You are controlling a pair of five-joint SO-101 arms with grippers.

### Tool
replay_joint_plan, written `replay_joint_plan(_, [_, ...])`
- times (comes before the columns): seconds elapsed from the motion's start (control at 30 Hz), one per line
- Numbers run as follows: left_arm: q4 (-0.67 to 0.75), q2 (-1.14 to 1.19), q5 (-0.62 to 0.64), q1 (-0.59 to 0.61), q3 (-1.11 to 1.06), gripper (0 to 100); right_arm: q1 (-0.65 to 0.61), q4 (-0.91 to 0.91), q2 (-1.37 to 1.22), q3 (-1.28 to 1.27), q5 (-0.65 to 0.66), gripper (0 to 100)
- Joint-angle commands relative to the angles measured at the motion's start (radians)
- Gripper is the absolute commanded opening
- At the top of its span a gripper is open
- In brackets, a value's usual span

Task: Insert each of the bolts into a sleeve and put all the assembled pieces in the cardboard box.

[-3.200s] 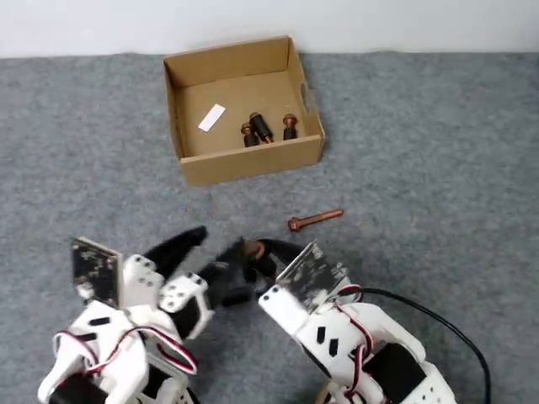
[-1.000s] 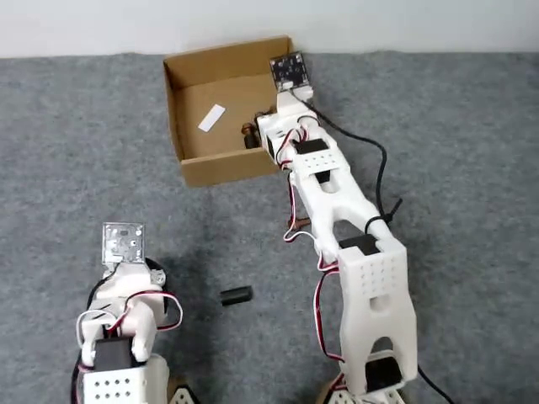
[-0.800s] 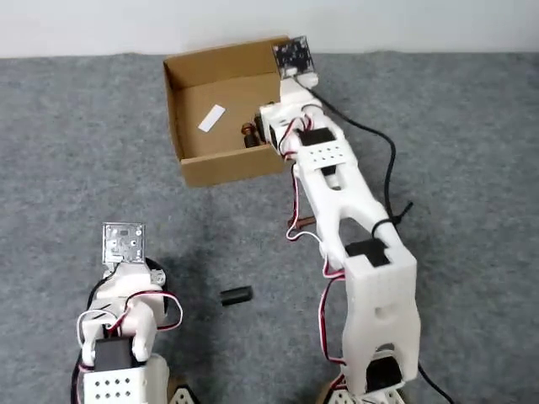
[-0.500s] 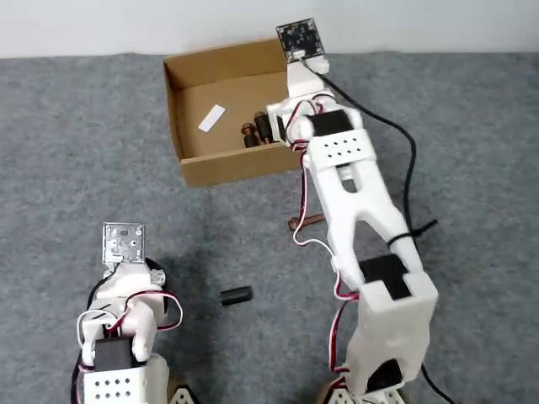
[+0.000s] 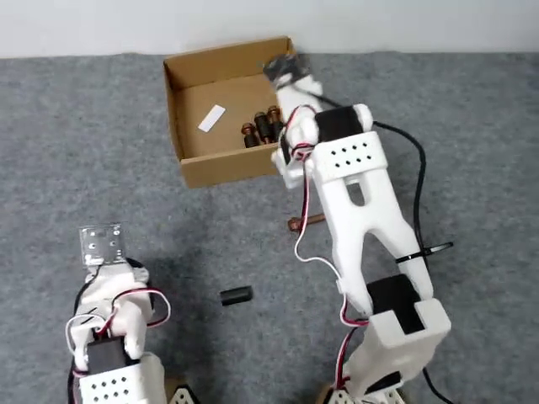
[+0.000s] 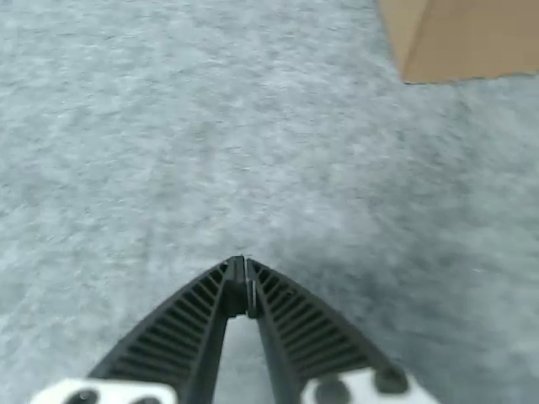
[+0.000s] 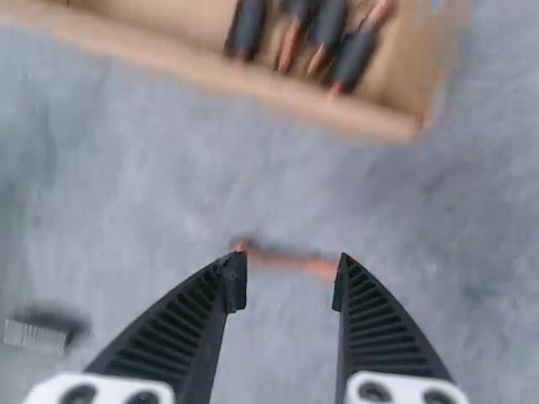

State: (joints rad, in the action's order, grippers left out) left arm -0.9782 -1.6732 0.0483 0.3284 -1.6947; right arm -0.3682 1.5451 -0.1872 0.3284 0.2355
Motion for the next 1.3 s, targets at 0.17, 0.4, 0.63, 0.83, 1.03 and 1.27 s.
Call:
replay_joint_plan(0.17, [0.025, -0.006, 0.014, 0.158, 0.024, 0, -0.154, 0.252, 0.074, 0.026, 0.100, 16.1])
replay_joint_plan(0.4, [0.028, -0.006, 0.060, 0.196, 0.025, 0, -0.389, 0.252, 0.130, -0.112, 0.245, 16.5])
replay_joint_plan(0.63, [0.028, -0.006, 0.068, 0.196, 0.021, 0, -0.572, 0.160, 0.182, -0.368, 0.278, 24.8])
replay_joint_plan(0.83, [0.028, -0.006, 0.068, 0.196, 0.021, 0, -0.587, -0.041, 0.186, -0.554, 0.362, 26.6])
replay_joint_plan(1.03, [0.028, -0.006, 0.068, 0.196, 0.021, 0, -0.585, -0.191, 0.174, -0.649, 0.391, 26.6])
replay_joint_plan(1.27, [0.028, -0.006, 0.068, 0.196, 0.021, 0, -0.585, -0.311, 0.093, -0.657, 0.396, 26.6])
